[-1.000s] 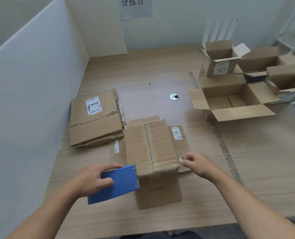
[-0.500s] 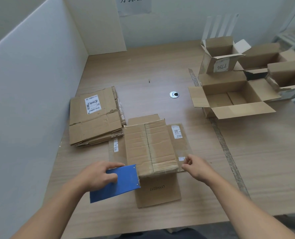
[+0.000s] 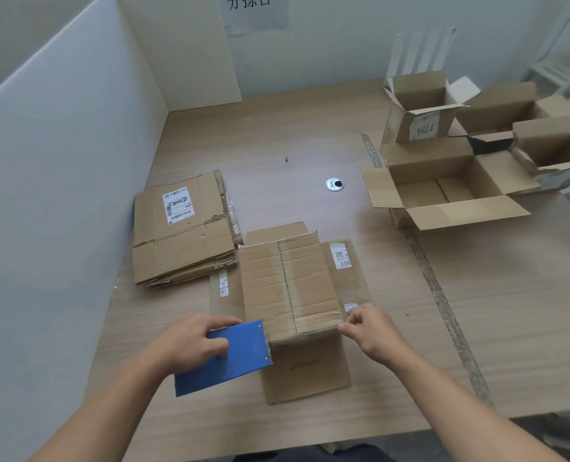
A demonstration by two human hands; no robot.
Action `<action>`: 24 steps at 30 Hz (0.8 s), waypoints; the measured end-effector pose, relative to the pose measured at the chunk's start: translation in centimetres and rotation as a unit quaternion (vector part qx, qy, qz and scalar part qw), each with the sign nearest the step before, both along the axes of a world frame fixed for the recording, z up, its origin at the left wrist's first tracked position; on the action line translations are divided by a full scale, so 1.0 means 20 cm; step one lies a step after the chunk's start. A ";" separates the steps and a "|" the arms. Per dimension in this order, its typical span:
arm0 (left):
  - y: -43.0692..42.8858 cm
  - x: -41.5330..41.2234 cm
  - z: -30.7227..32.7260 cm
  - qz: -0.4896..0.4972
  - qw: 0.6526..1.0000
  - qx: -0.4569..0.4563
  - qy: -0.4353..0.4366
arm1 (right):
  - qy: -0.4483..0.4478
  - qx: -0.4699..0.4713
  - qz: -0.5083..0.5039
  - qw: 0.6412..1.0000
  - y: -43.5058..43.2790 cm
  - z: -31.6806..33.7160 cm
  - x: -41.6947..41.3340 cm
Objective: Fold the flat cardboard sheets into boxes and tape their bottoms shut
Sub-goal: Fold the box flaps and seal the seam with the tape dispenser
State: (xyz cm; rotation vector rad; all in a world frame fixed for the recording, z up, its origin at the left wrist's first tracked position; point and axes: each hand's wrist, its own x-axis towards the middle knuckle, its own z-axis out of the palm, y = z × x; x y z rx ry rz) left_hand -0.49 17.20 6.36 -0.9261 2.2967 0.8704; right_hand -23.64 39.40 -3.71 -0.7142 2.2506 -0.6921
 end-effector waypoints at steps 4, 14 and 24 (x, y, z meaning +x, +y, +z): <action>0.00 0.00 0.00 0.004 1.000 0.000 -0.001 | 0.106 -0.066 0.072 0.990 0.04 -0.09 0.01; 0.00 0.01 -0.01 0.005 1.000 -0.001 -0.006 | 0.368 -0.064 0.328 0.868 0.03 -0.14 -0.07; -0.05 0.01 -0.03 0.018 1.000 0.021 -0.001 | 0.365 -0.030 0.426 0.827 -0.14 -0.03 -0.15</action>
